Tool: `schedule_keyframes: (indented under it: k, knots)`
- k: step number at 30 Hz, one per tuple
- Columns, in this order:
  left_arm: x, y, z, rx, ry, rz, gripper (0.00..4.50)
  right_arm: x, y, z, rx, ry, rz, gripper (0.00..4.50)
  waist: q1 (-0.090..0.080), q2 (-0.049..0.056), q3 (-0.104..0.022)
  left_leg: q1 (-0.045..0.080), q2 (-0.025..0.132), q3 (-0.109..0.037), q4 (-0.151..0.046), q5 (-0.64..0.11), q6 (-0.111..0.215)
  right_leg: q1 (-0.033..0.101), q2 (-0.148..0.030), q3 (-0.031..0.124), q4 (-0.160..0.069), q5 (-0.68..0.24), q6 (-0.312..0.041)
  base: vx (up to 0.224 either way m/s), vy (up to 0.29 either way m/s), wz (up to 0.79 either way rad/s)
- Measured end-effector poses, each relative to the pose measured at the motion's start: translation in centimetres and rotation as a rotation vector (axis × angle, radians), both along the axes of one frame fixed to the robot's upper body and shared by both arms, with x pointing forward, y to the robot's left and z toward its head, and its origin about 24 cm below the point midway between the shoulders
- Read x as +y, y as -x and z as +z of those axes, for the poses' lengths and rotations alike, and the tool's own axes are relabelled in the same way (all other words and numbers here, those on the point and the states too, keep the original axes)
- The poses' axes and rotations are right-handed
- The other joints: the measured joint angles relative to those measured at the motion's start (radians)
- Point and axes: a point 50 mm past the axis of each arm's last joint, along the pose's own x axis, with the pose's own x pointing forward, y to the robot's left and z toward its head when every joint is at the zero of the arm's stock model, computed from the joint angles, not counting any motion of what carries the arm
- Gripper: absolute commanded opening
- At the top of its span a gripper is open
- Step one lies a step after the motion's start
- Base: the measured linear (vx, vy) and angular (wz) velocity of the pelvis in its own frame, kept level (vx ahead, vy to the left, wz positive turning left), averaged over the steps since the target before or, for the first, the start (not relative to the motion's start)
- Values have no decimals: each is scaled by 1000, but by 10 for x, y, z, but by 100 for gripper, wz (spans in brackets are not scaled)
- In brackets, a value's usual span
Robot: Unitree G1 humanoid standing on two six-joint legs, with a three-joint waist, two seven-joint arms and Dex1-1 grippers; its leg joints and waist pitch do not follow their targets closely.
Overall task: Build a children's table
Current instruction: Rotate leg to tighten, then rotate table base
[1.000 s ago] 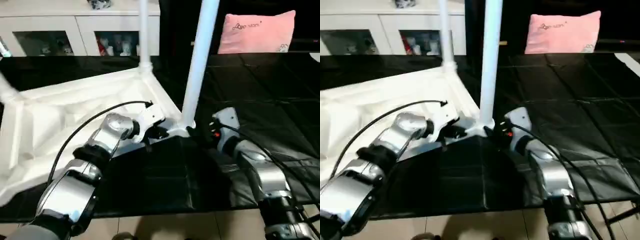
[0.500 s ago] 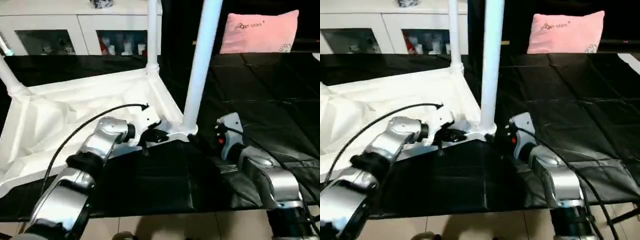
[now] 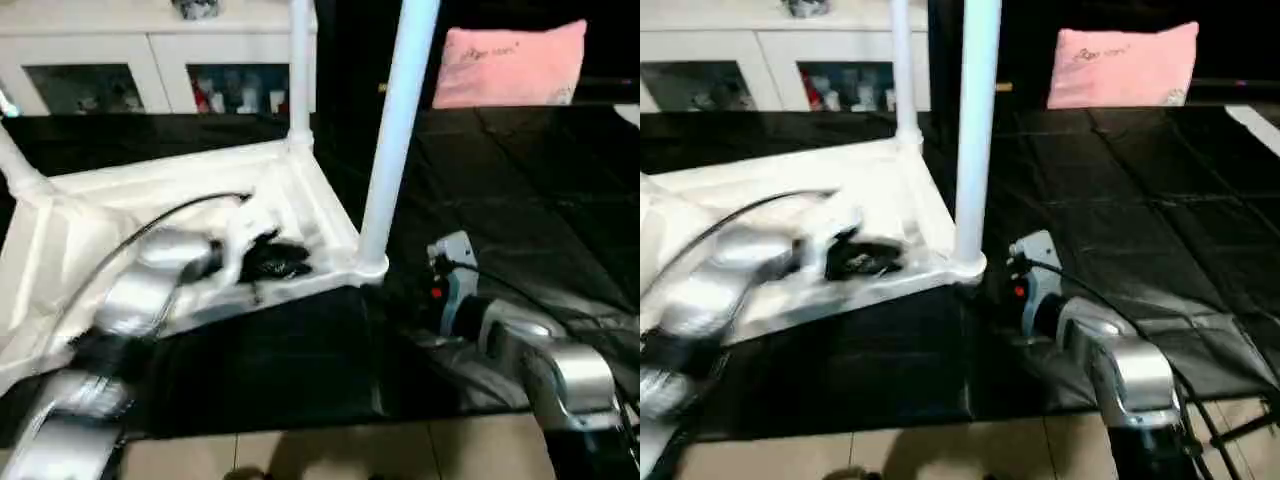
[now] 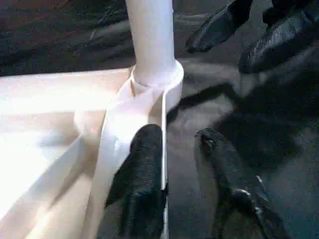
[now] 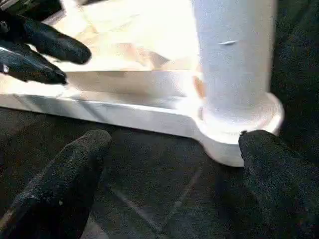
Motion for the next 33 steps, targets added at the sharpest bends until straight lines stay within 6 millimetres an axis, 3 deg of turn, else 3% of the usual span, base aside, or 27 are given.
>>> schedule_keyframes:
  k: [6, 15, 22, 24, 33]
  knots:
    - [33, 24, 5, 47, -86, 80, 192, 18, 5, 4, -75, 0, 118, 450, -9, -1, 0, 3, -1, 0, 1, 1, -2, 2, 0, 1, 1, -3, 5, 0, 0, 0]
    - [46, 56, -2, 199, -184, 76, 272, 60, -11, 5, -65, -80, 181, 450, -13, -2, 0, 10, -1, 0, 1, 3, -5, 4, 1, 4, 8, -3, 5, 0, 0, 0]
    - [53, 64, -12, 262, -308, 73, 317, 93, -35, 14, -226, -84, 199, 450, -14, -2, 0, 10, -1, 0, 1, 4, -7, 2, 1, 5, 11, -3, 5, 0, 0, 0]
    - [54, 65, -14, 265, -332, 81, 347, 102, -42, 18, -270, -96, 177, 450, -15, -2, 0, 10, -1, 0, 1, 4, -7, 2, 1, 5, 11, -3, 5, 0, 0, 0]
    - [51, 65, -27, 272, -391, 99, 419, 123, -67, 9, -318, 60, 32, 450, -16, -2, 0, 10, -1, 0, 1, 5, -9, 2, 2, 6, 13, -2, 4, 0, 0, 0]
